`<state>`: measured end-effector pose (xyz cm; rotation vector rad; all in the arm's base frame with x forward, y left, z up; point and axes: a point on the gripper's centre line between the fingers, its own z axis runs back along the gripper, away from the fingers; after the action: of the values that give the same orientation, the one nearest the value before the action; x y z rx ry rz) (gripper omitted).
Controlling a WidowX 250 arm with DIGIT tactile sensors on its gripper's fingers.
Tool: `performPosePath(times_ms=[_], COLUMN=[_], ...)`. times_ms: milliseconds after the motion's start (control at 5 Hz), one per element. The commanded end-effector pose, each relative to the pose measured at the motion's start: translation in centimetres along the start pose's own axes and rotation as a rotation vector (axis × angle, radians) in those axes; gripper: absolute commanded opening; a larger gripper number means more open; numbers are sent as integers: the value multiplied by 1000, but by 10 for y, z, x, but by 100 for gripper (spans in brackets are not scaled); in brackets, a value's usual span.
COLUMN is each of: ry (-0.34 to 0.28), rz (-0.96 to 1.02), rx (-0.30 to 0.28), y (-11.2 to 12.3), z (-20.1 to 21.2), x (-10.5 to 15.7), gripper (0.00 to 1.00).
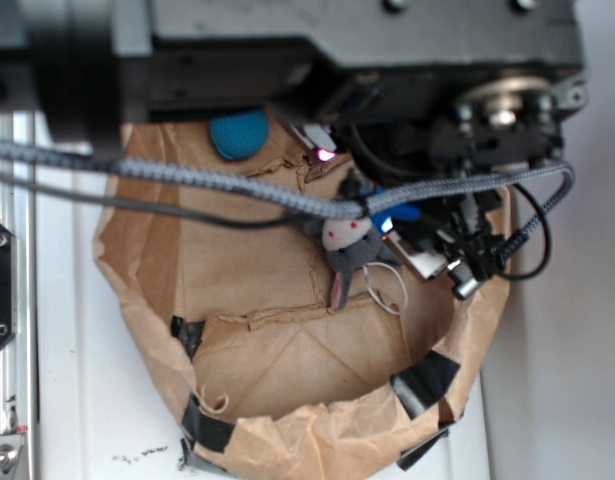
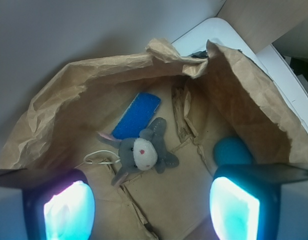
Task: Grab the gray animal.
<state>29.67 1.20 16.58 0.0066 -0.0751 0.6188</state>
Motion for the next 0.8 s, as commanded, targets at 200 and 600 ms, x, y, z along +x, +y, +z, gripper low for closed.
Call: performPosePath(times_ms=[200, 600], ry=[-173, -182], rz=[-490, -970], rx=[-20, -188], y=[-21, 0], z=[-9, 9], x=[48, -1], gripper=[100, 100])
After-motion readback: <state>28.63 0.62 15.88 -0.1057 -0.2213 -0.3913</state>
